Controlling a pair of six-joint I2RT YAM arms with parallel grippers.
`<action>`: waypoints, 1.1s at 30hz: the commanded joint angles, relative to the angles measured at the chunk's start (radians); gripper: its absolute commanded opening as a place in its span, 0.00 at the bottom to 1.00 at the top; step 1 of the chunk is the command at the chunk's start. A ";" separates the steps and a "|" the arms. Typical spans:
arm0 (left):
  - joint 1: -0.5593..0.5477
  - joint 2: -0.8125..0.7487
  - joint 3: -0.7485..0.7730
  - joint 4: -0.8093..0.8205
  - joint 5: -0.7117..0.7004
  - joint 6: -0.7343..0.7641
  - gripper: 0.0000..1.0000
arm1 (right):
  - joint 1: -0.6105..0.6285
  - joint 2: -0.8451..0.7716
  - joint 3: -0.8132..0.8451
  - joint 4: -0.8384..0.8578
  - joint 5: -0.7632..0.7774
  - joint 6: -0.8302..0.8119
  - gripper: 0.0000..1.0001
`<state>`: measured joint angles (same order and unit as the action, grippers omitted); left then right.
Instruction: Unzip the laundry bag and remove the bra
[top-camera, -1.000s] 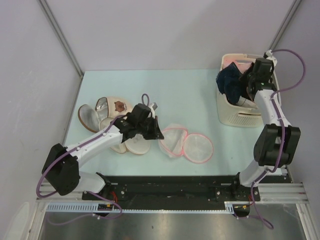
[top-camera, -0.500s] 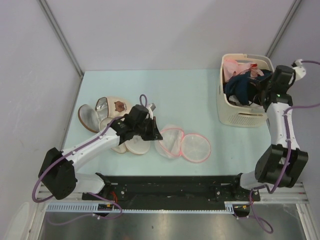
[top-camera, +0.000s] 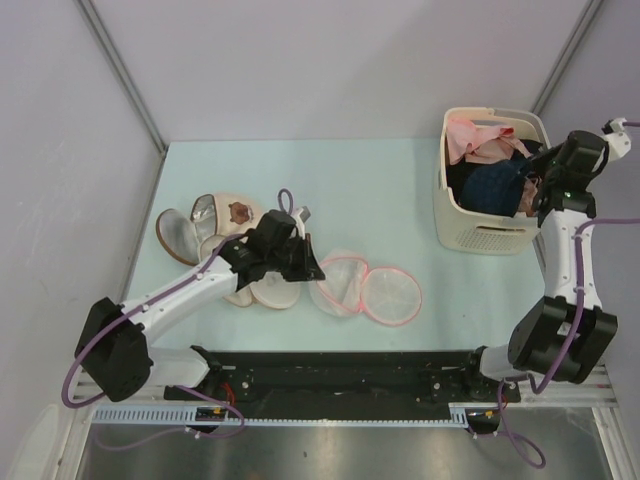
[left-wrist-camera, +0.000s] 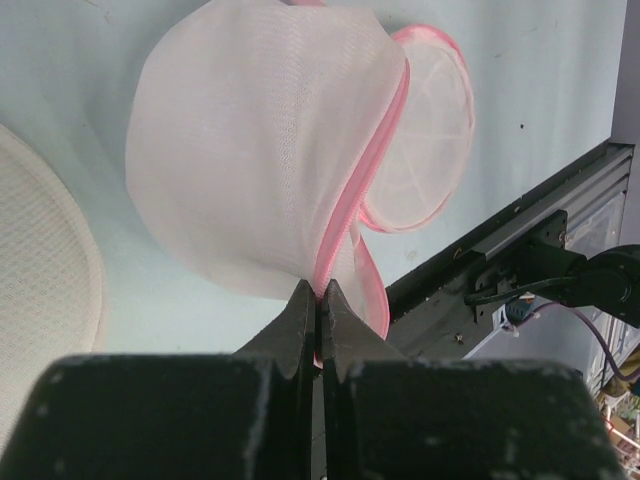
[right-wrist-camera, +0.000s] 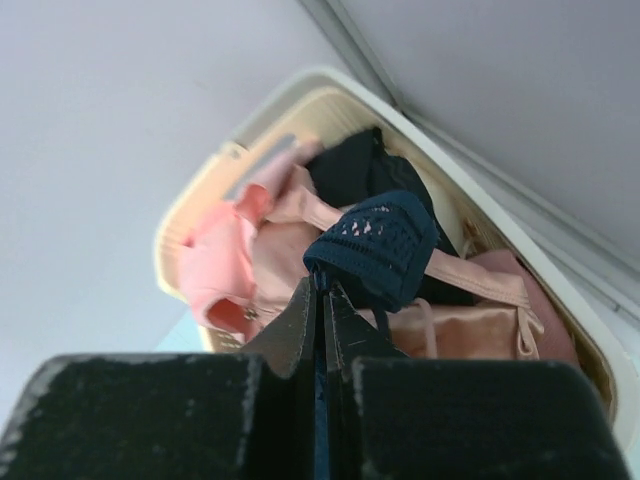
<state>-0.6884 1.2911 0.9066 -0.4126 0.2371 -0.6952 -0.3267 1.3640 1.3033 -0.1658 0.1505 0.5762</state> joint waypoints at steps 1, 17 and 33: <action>0.004 -0.049 -0.017 0.014 0.005 0.026 0.00 | 0.029 0.085 0.010 -0.032 0.014 -0.006 0.00; 0.016 -0.067 0.017 -0.005 0.013 0.040 0.00 | 0.046 -0.046 -0.018 -0.063 0.028 0.054 0.73; 0.159 -0.033 0.089 -0.041 0.024 0.103 0.01 | 0.073 -0.377 -0.139 -0.254 -0.138 0.051 1.00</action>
<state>-0.6033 1.2579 0.9253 -0.4332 0.2493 -0.6495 -0.3061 1.1065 1.2366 -0.3283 0.0799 0.6182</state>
